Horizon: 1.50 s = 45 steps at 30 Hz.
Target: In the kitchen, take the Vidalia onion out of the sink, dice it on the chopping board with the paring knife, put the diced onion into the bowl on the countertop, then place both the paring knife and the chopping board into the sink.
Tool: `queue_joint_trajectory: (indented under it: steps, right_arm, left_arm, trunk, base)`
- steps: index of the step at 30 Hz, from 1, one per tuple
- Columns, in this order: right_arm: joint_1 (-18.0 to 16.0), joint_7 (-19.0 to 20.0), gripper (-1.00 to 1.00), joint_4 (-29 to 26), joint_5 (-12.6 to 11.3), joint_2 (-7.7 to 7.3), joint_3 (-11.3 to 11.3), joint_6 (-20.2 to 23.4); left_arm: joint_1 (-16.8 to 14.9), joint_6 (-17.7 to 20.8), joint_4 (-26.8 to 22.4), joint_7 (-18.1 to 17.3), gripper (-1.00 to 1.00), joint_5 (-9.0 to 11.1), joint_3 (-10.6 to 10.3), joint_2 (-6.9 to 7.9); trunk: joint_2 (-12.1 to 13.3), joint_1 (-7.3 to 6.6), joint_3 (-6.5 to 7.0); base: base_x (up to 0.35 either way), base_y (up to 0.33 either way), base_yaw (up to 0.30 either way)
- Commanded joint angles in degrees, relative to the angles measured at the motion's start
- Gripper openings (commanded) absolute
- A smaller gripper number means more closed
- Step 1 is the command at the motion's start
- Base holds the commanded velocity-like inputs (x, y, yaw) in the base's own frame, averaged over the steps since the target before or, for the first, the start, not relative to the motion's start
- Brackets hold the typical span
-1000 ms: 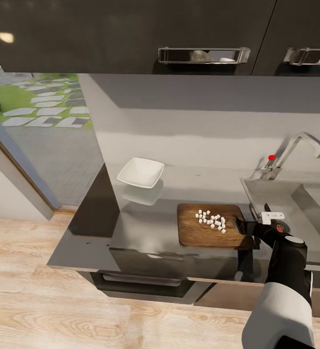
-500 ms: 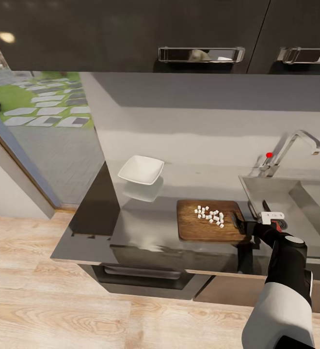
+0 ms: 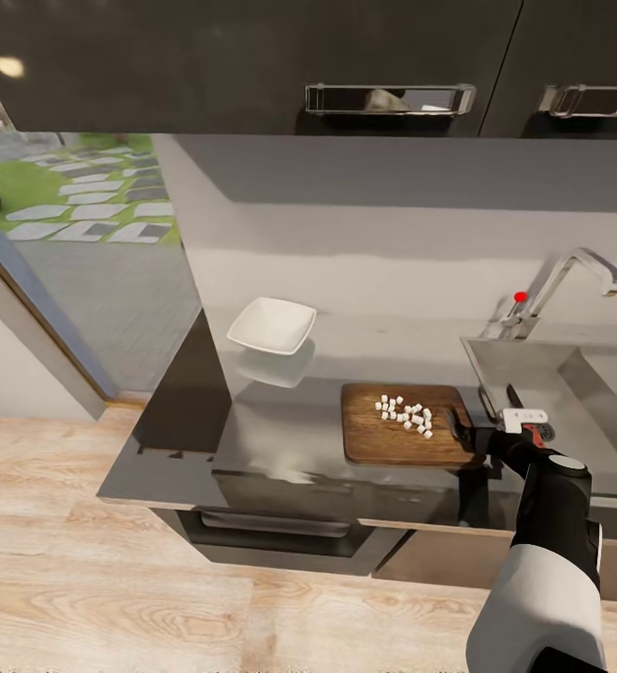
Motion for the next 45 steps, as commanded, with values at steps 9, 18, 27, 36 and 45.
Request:
queue_joint_trajectory:
  steps: [9,18,27,36,45]
  right_arm:
    - [-0.1,0.4,1.0,-0.1,0.3,0.06,-0.2,0.1]
    - [-0.1,0.4,1.0,-0.1,0.3,0.06,-0.2,0.2]
    - [-0.1,0.4,1.0,-0.1,0.3,0.06,-0.2,0.2]
    - [-0.1,0.5,1.0,-0.1,0.3,0.06,-0.2,0.2]
    - [-0.1,0.5,-1.0,-0.1,0.3,0.06,-0.2,0.2]
  left_arm:
    - [0.0,0.0,0.0,-0.2,1.0,0.4,0.1,-0.03]
    - [0.0,0.0,0.0,-0.2,1.0,0.4,0.1,-0.03]
    - [0.0,0.0,0.0,-0.2,1.0,0.4,0.1,-0.03]
    - [0.0,0.0,0.0,-0.2,1.0,0.4,0.1,-0.03]
    - [0.0,-0.1,-0.1,-0.2,1.0,0.4,0.1,-0.03]
  trunk:
    - [-0.1,0.03,-0.72]
    - [-0.1,0.03,-1.34]
    - [-0.1,0.03,-1.59]
    - [-0.1,0.03,-1.59]
    - [-0.1,0.03,-1.59]
  base:
    - [0.0,0.0,0.0]
    - [0.0,0.0,0.0]
    - [0.0,0.0,0.0]
    - [0.0,0.0,0.0]
    - [0.0,0.0,0.0]
